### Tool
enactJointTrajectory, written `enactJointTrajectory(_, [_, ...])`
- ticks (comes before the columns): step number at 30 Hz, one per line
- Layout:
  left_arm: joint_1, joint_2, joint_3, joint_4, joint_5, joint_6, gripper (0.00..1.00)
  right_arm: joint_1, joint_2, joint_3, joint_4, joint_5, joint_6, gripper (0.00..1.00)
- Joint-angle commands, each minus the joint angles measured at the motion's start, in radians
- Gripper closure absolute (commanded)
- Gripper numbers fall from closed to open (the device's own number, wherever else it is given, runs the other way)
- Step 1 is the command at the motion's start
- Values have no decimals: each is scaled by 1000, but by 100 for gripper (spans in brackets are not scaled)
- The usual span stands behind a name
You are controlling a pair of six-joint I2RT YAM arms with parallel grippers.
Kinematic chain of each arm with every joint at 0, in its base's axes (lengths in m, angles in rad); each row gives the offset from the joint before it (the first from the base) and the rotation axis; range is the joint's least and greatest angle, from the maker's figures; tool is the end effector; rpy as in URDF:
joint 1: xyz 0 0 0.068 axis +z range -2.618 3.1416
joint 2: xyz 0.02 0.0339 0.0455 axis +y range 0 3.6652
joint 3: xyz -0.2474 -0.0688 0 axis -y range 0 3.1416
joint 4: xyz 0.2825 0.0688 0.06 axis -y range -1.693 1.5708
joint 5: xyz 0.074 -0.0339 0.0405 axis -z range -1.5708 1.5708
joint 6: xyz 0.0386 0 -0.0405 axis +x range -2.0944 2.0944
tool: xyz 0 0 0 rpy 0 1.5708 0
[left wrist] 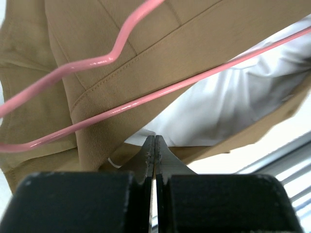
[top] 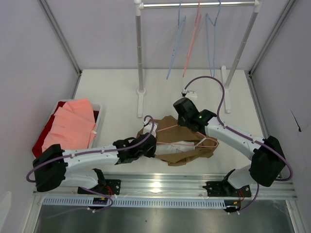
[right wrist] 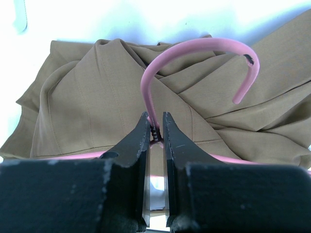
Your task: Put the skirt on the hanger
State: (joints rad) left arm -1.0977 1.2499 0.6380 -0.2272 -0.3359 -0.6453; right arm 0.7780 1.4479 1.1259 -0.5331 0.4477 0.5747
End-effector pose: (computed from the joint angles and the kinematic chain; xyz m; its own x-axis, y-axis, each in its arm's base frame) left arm 0.1396 -0.2448 0.1529 -0.7160 0.1525 -0.6813 0.3874 0.8986 -0.2059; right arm 0.2596 0.2324 0.2444 -0.6851 0.0128 -0.7283 -0.0690 0.9942 0.0825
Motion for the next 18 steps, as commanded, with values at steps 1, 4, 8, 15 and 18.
enactJointTrajectory(1, [-8, -72, 3, 22, 6, 19, 100, 7, -7, 12, 22, 28, 4, 100])
enactJointTrajectory(4, [-7, -101, -3, 23, 9, 15, 100, 6, -20, 8, 22, 29, 5, 100])
enactJointTrajectory(8, [-7, -109, -15, 17, 0, -5, 100, 7, -30, 9, 12, 31, 7, 100])
enactJointTrajectory(15, [2, -135, -46, 32, -18, -42, 100, 7, -64, -21, 4, 48, 13, 100])
enactJointTrajectory(18, [1, -126, -34, 34, -2, -11, 100, 7, -64, -20, 2, 45, 13, 100])
